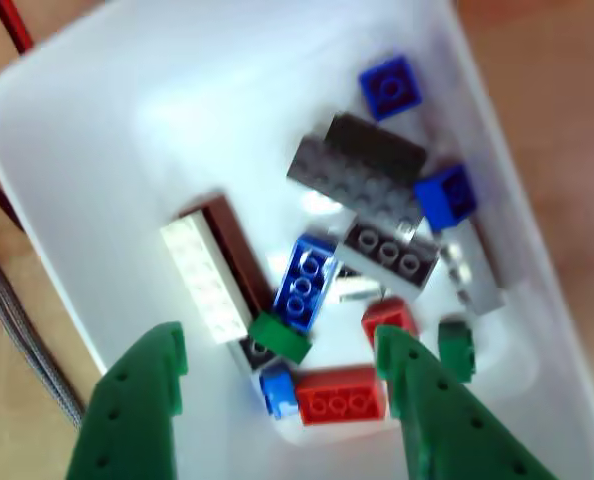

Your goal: Put all lego bricks in the bin.

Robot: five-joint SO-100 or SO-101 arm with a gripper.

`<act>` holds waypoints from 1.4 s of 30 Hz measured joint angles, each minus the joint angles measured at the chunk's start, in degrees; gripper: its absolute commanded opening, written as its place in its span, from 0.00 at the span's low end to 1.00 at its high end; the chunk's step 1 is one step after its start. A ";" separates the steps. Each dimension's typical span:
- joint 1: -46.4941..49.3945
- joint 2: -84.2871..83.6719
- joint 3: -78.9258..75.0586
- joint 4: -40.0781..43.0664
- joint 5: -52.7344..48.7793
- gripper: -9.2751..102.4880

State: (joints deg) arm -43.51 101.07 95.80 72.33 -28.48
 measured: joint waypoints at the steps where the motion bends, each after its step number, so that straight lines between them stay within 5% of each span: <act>1: 4.31 2.02 1.32 -1.67 -2.11 0.23; 4: 18.98 7.56 16.79 -7.91 -12.39 0.22; 8: 40.25 6.77 37.44 -32.43 -36.04 0.23; 12: 51.33 -5.01 40.43 -58.01 -49.66 0.26; 15: 54.14 -11.60 37.00 -66.97 -52.91 0.26; 23: 58.36 -32.43 14.50 -70.84 -53.09 0.27; 38: 61.17 -38.14 6.77 -70.58 -50.89 0.27; 42: 61.61 -40.78 2.46 -69.26 -48.52 0.20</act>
State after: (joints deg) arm 18.11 60.29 98.26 3.08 -76.99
